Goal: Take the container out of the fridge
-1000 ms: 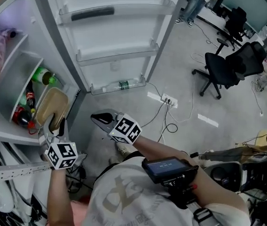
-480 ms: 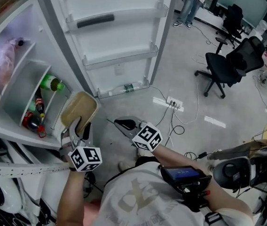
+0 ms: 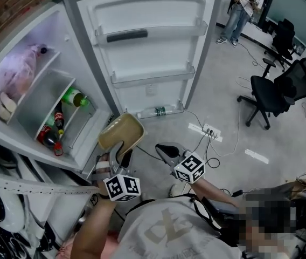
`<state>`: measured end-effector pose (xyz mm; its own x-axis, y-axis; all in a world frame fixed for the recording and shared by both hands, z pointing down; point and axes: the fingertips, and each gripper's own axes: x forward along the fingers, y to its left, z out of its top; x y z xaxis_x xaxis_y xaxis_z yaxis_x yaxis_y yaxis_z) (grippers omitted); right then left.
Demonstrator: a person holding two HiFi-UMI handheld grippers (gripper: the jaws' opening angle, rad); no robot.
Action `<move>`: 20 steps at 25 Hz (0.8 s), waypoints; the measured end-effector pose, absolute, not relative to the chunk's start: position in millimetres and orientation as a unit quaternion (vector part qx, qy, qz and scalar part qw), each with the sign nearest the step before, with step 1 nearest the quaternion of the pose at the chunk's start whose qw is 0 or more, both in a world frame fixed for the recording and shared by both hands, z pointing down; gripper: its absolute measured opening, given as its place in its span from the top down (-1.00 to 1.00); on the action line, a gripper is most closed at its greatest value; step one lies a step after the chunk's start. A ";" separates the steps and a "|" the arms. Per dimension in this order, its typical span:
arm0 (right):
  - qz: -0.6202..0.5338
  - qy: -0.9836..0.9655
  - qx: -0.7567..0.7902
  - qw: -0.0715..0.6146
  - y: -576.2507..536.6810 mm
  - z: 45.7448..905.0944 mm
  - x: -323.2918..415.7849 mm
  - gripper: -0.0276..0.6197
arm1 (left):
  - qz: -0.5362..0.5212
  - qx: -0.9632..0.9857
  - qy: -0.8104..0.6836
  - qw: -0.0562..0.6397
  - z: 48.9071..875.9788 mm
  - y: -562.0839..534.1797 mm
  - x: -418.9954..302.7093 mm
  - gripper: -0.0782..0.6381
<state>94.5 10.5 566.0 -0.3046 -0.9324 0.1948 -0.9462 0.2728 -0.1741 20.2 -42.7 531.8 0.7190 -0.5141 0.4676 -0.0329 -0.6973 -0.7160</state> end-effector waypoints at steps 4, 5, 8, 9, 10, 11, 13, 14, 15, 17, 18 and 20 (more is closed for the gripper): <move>0.128 -0.789 0.600 0.022 26.6 565.1 115.7 0.89 | -0.339 -0.858 0.147 0.356 539.5 -26.6 39.0 0.25; 0.128 -0.787 0.603 0.021 31.5 565.2 120.6 0.89 | -0.339 -0.859 0.145 0.356 540.9 -23.0 43.2 0.25; 0.127 -0.781 0.611 0.019 45.8 566.4 134.9 0.89 | -0.337 -0.862 0.142 0.352 544.6 -12.7 54.7 0.25; 0.127 -0.779 0.614 0.018 50.4 566.8 139.9 0.89 | -0.336 -0.863 0.140 0.351 546.4 -9.2 58.6 0.25; 0.128 -0.777 0.617 0.017 54.7 567.1 144.9 0.89 | -0.336 -0.864 0.137 0.350 548.4 -5.7 62.4 0.25; 0.128 -0.774 0.620 0.016 58.8 567.7 149.7 0.89 | -0.335 -0.865 0.134 0.349 550.3 -2.5 66.1 0.25; 0.130 -0.770 0.625 0.015 66.6 569.4 158.3 0.89 | -0.335 -0.867 0.130 0.346 553.5 3.1 72.4 0.25; 0.131 -0.768 0.627 0.014 70.4 570.5 162.3 0.89 | -0.335 -0.868 0.129 0.344 554.9 5.6 75.1 0.25; 0.133 -0.765 0.630 0.014 74.1 571.7 166.2 0.89 | -0.334 -0.869 0.128 0.342 556.5 8.2 77.7 0.25; 0.134 -0.761 0.635 0.012 80.3 574.0 173.3 0.89 | -0.335 -0.870 0.123 0.339 560.6 13.5 82.9 0.25; 0.135 -0.759 0.637 0.012 82.8 574.9 176.3 0.89 | -0.336 -0.871 0.120 0.338 563.0 16.0 85.4 0.25; 0.136 -0.757 0.639 0.011 86.4 576.1 181.3 0.89 | -0.337 -0.872 0.114 0.336 567.2 20.3 90.5 0.25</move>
<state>181.3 86.4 576.1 -0.1832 -0.9645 0.1904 -0.9706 0.1466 -0.1911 90.5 20.3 567.2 0.7461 -0.4265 0.5112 0.0275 -0.7474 -0.6638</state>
